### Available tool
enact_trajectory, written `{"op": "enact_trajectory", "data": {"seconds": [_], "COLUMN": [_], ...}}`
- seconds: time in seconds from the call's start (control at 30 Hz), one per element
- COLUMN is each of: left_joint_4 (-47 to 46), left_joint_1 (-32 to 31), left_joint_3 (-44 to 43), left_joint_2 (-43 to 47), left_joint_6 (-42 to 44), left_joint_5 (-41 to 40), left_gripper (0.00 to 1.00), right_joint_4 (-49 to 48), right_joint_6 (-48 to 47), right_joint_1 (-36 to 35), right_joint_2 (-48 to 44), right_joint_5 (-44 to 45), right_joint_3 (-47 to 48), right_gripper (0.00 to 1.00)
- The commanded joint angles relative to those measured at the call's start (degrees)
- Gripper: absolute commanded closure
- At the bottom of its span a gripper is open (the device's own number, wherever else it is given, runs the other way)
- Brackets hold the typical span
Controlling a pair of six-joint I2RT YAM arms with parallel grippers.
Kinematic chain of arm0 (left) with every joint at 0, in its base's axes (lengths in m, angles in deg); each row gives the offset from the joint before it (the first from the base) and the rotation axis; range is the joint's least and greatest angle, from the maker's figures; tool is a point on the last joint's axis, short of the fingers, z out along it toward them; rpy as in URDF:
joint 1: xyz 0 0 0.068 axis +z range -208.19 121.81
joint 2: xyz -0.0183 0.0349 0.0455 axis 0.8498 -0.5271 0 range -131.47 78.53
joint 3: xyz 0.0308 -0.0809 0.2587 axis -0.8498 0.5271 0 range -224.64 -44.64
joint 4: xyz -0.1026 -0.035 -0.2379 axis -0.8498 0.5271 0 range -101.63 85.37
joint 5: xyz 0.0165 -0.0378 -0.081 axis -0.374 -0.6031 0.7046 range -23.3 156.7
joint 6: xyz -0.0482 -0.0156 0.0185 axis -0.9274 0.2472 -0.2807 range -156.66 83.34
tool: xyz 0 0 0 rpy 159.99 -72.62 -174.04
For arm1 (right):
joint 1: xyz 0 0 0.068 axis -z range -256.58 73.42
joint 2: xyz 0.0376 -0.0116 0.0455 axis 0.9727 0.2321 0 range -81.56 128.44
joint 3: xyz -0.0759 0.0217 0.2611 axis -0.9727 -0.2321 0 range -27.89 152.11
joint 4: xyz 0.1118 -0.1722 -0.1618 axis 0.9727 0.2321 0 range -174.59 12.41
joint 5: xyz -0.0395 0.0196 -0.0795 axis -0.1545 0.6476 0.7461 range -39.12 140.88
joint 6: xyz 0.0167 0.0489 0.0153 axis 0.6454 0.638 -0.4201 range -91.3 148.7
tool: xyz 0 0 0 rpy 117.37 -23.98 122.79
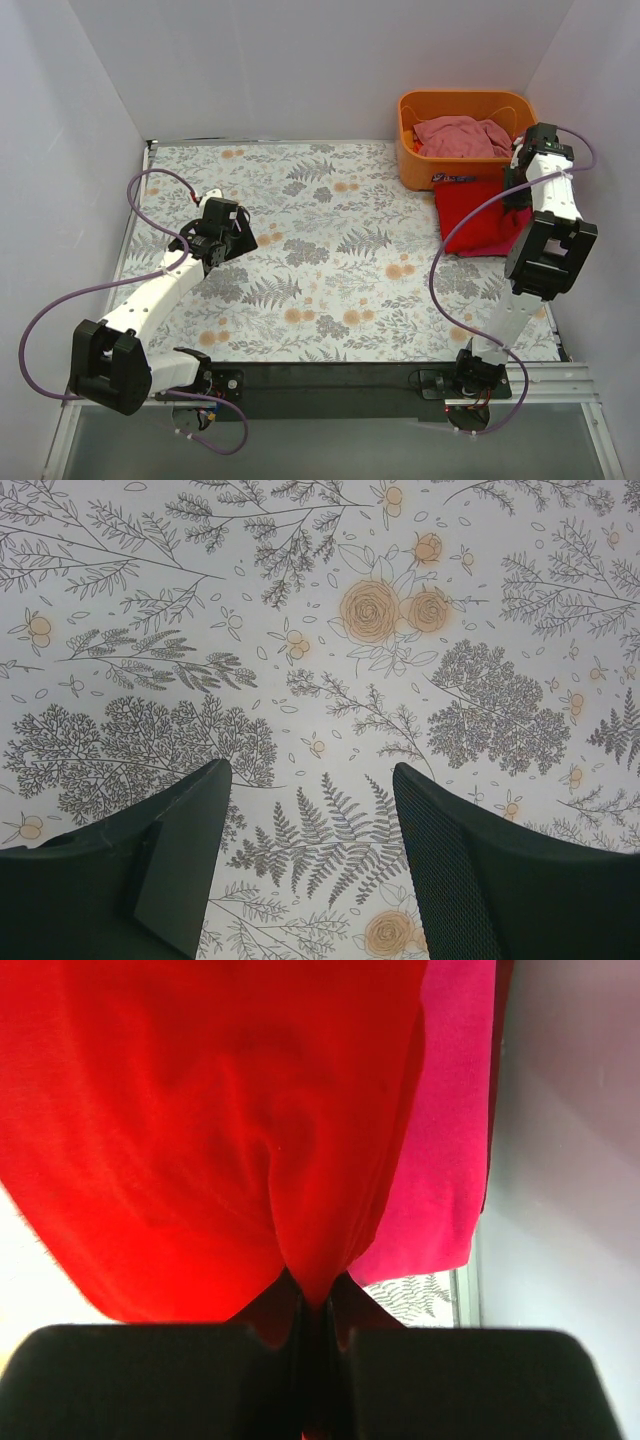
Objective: Fold and stack the t-shirts
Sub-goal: Neatly place the folded tshirt to the corner
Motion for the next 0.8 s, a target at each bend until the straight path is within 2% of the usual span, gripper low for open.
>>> {"op": "enact_trajectory", "data": {"seconds": [0.0, 0.2, 0.53, 0.67, 0.7, 0.77], "left_joint_4": [-0.6, -0.8, -0.8, -1.0, -0.9, -1.0], "left_joint_1": [0.3, 0.4, 0.4, 0.3, 0.3, 0.3], "left_joint_3": [0.6, 0.6, 0.6, 0.6, 0.6, 0.6], "left_joint_2": [-0.1, -0.6, -1.0, -1.1, -1.1, -1.1], "left_joint_6": [0.0, 0.0, 0.1, 0.2, 0.2, 0.2], "left_joint_5": [0.7, 1.3, 1.6, 1.8, 1.8, 1.8], "left_gripper": [0.36, 0.36, 0.36, 0.36, 0.36, 0.36], "right_joint_4": [-2.1, -5.0, -7.4, -7.9, -7.9, -8.2], "right_joint_6": [0.6, 1.4, 2.3, 4.8, 5.3, 6.4], "right_joint_1": [0.1, 0.1, 0.1, 0.1, 0.1, 0.1], "right_joint_2": [0.1, 0.5, 1.1, 0.8, 0.3, -0.5], "right_joint_5": [7.0, 13.8, 18.5, 22.1, 23.1, 24.5], "right_joint_3": [1.3, -0.6, -3.3, -4.2, -4.1, -3.9], "right_gripper": [0.99, 0.99, 0.84, 0.72, 0.64, 0.56]}}
